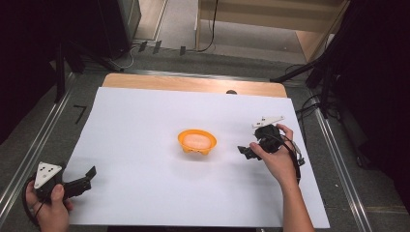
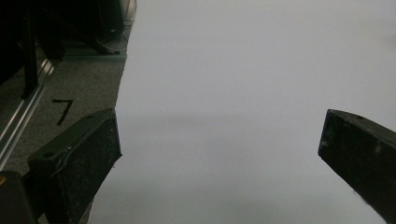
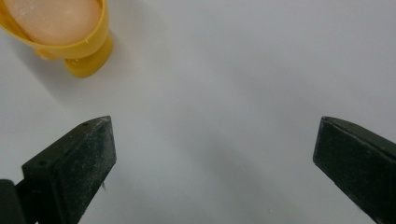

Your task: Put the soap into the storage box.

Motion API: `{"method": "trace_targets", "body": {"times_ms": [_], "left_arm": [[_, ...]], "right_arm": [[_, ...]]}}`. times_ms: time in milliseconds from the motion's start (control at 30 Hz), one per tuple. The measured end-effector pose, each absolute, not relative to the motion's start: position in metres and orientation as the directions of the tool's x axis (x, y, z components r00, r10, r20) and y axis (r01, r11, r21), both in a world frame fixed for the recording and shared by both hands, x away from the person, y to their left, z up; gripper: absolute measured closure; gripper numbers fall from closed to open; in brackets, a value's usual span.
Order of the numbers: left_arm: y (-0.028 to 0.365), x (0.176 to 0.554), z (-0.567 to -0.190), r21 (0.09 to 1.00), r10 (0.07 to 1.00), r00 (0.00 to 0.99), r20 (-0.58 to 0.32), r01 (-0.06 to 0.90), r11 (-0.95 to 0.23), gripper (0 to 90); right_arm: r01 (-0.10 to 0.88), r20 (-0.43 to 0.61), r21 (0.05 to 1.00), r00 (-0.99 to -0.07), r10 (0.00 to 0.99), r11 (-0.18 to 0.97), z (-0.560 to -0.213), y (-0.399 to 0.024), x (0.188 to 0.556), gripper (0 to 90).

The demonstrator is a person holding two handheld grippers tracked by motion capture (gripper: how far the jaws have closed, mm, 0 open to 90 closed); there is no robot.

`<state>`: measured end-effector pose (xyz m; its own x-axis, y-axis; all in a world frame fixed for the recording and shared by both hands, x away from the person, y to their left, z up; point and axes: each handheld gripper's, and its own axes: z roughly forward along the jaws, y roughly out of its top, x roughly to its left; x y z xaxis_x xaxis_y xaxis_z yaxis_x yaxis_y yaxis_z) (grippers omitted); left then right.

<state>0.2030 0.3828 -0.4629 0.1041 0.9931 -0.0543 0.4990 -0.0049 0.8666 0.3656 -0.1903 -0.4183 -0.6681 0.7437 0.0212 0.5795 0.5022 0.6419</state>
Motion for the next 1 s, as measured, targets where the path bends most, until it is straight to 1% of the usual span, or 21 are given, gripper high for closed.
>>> {"method": "trace_targets", "body": {"times_ms": [600,1000], "left_arm": [[0.382,0.203,-0.463,0.869,0.993,0.102,-0.053,0.496,-0.005,0.0],[0.382,0.202,-0.463,0.868,0.994,0.103,-0.049,0.497,-0.008,0.0]], "right_arm": [[0.595,0.046,0.685,-0.611,0.791,0.420,-0.447,-0.224,0.338,0.0],[0.572,0.058,0.752,-0.555,0.830,0.329,-0.462,-0.247,0.314,1.4]]}}
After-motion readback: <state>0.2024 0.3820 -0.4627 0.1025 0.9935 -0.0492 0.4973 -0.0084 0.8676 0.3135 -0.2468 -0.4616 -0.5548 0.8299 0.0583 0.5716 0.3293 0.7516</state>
